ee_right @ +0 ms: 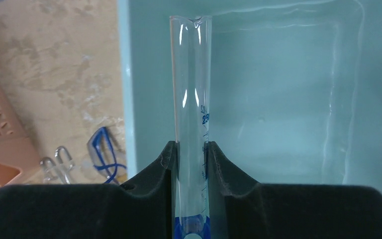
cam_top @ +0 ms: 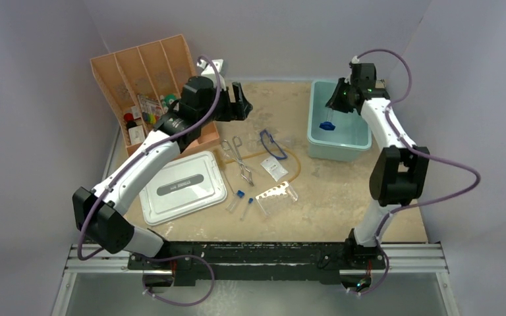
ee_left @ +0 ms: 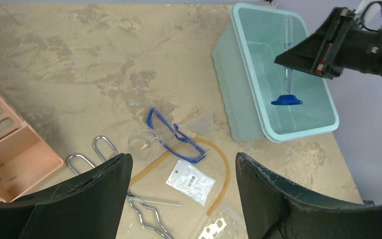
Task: Organize the chemistry lab equipment
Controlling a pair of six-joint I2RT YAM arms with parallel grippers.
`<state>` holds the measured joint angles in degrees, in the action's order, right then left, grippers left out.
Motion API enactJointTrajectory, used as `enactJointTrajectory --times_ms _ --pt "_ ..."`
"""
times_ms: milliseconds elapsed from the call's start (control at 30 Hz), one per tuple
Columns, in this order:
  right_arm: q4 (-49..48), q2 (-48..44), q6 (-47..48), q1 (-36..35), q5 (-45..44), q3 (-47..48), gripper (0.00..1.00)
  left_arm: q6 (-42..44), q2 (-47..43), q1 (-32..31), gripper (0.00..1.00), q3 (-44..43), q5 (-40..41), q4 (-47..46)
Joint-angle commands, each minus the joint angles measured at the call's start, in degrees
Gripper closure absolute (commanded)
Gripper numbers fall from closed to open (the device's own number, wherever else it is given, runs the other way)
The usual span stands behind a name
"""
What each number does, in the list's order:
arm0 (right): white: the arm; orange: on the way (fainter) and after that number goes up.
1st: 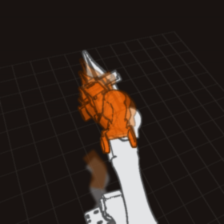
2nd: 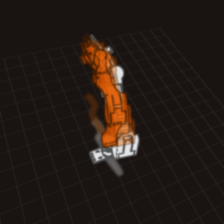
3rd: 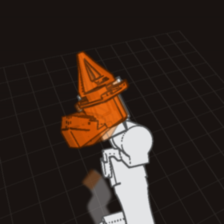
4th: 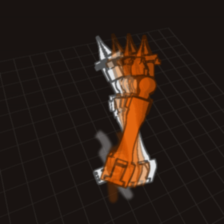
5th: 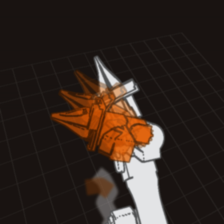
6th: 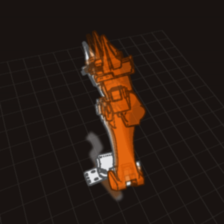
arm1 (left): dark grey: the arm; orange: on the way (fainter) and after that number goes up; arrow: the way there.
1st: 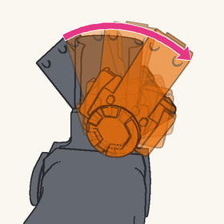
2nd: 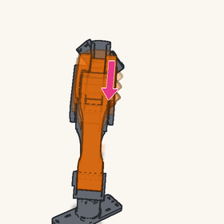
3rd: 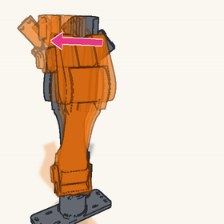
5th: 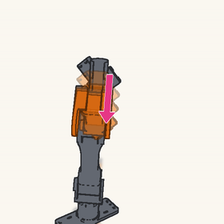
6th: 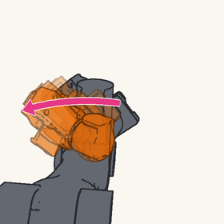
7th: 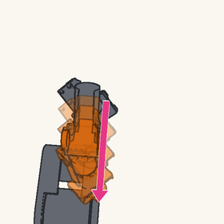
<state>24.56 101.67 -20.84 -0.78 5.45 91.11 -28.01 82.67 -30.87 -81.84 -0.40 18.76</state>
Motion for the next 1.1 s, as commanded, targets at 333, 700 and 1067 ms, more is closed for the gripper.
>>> enactJointTrajectory --times_ms 333,700,1067 --pt "-3.61 16.66 2.13 -0.3 1.5 7.57 0.97 2.76 13.23 -0.06 0.28 -7.25 -2.75 -14.0" --pt "-6.29 22.77 2.58 -0.35 5.52 8.38 0.91 5.13 20.53 0.02 0.28 -14.7 -2.38 -14.0" --pt "-4.99 25.65 2.38 -1.59 8.84 11.74 0.72 8.23 14.71 0.02 0.28 -9.75 -0.17 -11.99"
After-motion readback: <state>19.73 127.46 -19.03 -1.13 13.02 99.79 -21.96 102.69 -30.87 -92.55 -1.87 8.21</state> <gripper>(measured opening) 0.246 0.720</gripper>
